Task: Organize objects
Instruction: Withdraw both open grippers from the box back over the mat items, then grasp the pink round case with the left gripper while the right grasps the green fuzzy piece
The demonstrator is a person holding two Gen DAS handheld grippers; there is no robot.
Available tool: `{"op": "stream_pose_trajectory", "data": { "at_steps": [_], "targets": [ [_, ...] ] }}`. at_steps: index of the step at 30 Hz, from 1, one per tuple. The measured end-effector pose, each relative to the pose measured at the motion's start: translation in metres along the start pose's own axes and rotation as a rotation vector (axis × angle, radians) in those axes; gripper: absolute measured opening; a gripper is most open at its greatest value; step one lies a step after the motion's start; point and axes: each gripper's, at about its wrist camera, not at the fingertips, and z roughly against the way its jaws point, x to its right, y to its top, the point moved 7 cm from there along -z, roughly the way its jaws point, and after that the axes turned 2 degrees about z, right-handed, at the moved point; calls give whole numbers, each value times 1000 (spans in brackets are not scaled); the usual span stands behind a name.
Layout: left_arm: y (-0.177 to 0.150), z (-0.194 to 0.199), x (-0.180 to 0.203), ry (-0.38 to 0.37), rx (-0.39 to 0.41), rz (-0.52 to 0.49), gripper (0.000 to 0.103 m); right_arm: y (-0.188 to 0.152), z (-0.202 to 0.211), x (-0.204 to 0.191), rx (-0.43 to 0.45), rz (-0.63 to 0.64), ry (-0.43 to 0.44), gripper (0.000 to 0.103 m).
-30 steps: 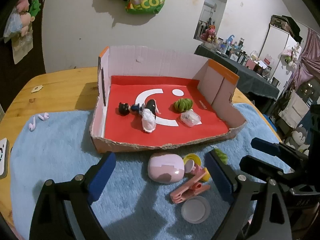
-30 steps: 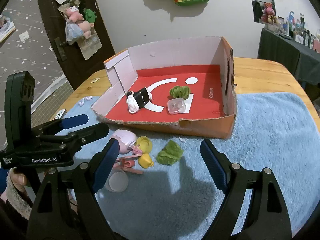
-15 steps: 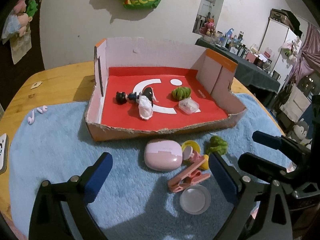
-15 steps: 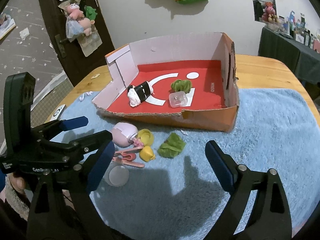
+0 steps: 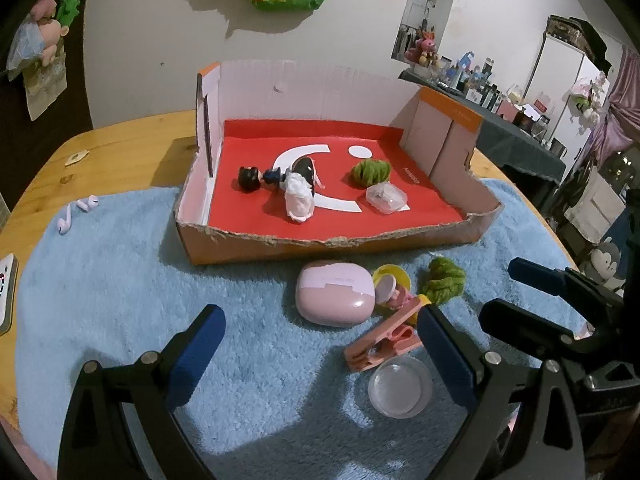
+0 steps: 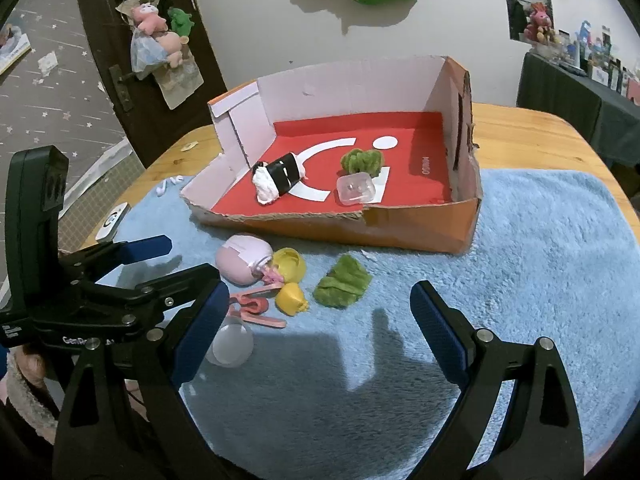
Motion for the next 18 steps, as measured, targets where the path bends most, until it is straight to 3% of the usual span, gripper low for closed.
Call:
{"op": "stream_pose_trajectory", "data": {
  "at_steps": [11, 18],
  "targets": [
    [-1, -4, -2, -1, -2, -5, 98, -2, -4, 7, 0, 12, -30, 92],
    [0, -9, -4, 1, 1, -10, 98, -3, -12, 12, -13, 24, -58, 80]
  ]
}}
